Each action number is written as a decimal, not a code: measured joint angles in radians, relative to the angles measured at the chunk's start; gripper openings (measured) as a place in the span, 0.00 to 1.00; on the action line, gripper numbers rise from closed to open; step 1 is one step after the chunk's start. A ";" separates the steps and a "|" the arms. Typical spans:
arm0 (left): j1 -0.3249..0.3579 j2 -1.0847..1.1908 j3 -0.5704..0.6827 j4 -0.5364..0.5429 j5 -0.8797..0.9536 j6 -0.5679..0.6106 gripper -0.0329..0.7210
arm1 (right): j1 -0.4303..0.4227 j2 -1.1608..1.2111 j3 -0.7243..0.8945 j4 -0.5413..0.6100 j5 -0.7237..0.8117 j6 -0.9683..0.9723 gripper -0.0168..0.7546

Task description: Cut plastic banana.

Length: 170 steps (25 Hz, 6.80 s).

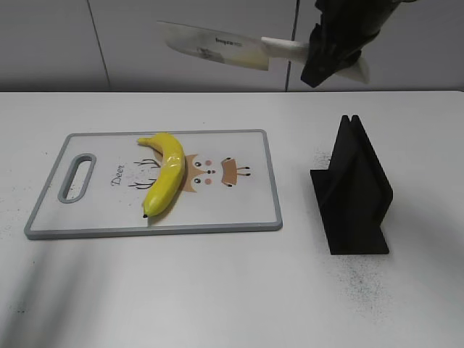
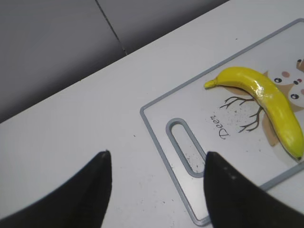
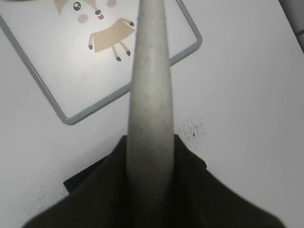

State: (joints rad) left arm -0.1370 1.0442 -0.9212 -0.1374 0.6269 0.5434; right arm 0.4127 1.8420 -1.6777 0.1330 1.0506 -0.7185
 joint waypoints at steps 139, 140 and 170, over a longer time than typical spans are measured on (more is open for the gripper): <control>0.084 -0.207 0.075 0.083 0.581 -0.359 0.80 | 0.064 -0.408 0.505 -0.101 -0.192 1.071 0.23; 0.084 -0.249 0.106 0.083 0.577 -0.359 0.80 | 0.064 -0.432 0.525 -0.145 -0.192 1.112 0.23; 0.084 -1.049 0.450 0.201 0.472 -0.494 0.79 | 0.064 -0.501 0.792 -0.208 -0.269 1.256 0.23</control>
State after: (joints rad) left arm -0.0529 -0.0047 -0.4712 0.0632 1.0988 0.0498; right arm 0.4766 1.3410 -0.8858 -0.0748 0.7820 0.5380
